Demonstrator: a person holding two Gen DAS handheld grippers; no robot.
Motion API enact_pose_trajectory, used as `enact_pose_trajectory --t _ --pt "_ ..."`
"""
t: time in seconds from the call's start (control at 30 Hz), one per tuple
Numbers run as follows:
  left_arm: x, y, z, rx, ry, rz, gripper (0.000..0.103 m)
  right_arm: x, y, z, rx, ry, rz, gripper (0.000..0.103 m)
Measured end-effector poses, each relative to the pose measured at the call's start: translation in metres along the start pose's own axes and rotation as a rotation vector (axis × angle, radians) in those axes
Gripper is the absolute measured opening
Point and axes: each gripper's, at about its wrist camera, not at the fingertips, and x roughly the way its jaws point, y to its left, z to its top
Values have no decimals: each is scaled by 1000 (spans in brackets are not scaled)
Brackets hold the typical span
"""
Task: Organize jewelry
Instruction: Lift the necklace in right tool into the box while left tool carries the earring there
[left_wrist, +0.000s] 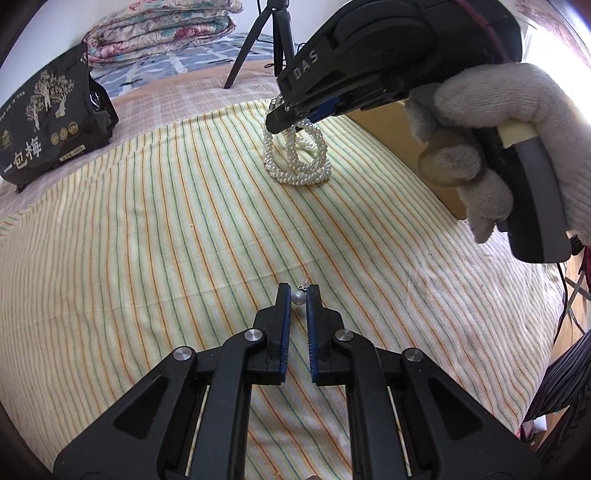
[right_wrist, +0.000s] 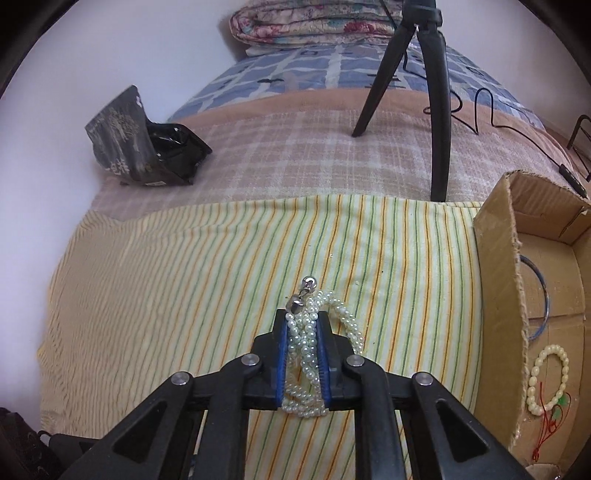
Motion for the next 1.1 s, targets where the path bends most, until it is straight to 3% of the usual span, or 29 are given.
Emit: enact_pose_trajectory --t 0.53,0.83,1.1 --pt "-55 -13 19 -38 -118 -3 6 -88 -6 3 -20 -134 32 12" --pt "-77 -42 39 -42 -183 -25 6 -140 -25 4 -21 -206 45 11" --pt "-78 -73 62 -33 -214 -33 6 -180 -53 4 -38 -260 -10 12"
